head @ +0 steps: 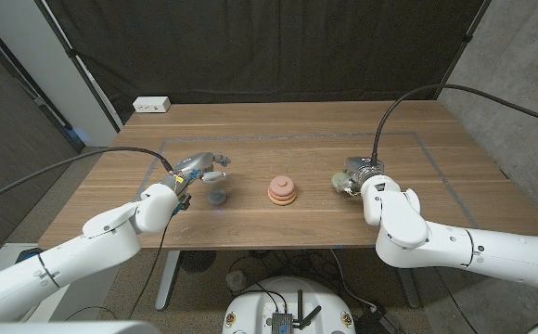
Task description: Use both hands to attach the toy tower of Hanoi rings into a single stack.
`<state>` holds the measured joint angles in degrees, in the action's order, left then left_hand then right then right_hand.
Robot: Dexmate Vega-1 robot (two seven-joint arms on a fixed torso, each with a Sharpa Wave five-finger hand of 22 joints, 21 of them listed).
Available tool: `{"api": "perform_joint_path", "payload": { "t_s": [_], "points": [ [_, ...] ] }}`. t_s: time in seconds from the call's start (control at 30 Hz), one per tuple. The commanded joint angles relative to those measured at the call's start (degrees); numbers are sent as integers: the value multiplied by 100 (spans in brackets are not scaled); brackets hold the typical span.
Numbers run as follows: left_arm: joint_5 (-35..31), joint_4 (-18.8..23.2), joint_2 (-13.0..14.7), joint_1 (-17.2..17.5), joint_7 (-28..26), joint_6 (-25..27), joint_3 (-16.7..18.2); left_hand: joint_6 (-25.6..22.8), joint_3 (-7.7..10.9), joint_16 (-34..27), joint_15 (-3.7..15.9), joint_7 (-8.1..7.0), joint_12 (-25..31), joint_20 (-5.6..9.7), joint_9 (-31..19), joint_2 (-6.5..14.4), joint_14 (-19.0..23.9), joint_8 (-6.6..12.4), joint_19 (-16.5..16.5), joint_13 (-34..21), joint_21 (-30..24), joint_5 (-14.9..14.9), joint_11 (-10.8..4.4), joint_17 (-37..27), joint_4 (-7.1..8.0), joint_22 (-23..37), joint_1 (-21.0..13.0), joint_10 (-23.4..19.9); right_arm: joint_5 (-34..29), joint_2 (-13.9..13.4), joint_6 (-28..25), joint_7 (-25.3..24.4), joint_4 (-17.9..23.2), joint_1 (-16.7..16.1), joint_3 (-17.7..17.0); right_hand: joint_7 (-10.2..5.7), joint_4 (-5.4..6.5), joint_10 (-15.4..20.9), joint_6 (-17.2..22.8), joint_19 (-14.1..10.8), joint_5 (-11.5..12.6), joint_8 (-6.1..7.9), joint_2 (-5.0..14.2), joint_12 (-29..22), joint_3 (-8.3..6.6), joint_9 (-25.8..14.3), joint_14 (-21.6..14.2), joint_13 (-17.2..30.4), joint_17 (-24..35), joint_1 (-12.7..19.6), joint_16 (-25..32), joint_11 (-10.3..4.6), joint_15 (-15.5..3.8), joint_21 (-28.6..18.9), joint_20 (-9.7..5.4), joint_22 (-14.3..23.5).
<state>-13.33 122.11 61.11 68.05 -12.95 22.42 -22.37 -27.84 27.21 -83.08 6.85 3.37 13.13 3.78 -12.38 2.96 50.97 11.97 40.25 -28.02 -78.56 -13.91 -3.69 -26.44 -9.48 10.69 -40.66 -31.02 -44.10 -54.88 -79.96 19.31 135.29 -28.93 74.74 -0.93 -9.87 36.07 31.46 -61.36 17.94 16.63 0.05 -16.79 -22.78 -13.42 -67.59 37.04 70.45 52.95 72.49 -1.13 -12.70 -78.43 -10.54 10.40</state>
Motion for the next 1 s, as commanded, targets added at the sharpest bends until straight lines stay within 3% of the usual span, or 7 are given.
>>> {"api": "perform_joint_path", "payload": {
  "t_s": [0.03,0.3,0.57,0.87,1.0],
  "points": [
    [13,-20,-18,-32,7,19,-17,-42,42,15,556,-15,-6,521,-31,2,50,0,60,-34,-46,-38,19,-22,-8,-1,35,-42,-385,-87,17,222,217,173,149,-329,96,778,389,-53,49,45,275,-19,-149,-36,-53,12,9,80,42,-714,11,-30,-212,3],
    [25,-26,-51,-14,-45,26,-21,-58,58,23,556,-22,-11,516,-33,-5,35,0,46,-31,-45,-38,4,-18,-12,0,48,-62,-264,-164,288,135,322,34,-83,-332,89,774,395,-35,52,38,268,-1,-168,-37,-46,31,11,70,75,-705,11,-5,-215,-5],
    [-12,5,-21,-18,-36,34,-35,-61,72,9,556,-31,-16,515,-34,-16,47,-4,46,-31,-47,-39,7,-29,-18,0,55,-74,91,-267,839,-125,444,-450,-754,-281,63,746,407,-55,60,26,290,48,-220,-38,-26,39,-2,106,118,-630,7,21,-225,-10],
    [-25,-31,-25,-59,-18,-36,-53,-76,83,19,555,-36,-26,522,-35,-34,32,-3,45,-30,-51,-39,5,-14,-23,1,60,-76,74,-306,1394,-176,443,-854,-1248,-256,39,712,415,-103,64,15,301,78,-262,-39,-41,68,10,153,178,-613,6,15,-225,5],
    [-59,-41,-33,-95,-1,-61,-81,-74,84,25,556,-45,-23,527,-36,-37,32,-6,53,-31,-52,-37,-11,-4,-18,0,73,-93,-149,-244,1657,25,381,-887,-1304,-244,28,698,420,-113,68,10,309,96,-284,-40,-38,71,1,181,192,-598,5,25,-227,0]
  ]
}}
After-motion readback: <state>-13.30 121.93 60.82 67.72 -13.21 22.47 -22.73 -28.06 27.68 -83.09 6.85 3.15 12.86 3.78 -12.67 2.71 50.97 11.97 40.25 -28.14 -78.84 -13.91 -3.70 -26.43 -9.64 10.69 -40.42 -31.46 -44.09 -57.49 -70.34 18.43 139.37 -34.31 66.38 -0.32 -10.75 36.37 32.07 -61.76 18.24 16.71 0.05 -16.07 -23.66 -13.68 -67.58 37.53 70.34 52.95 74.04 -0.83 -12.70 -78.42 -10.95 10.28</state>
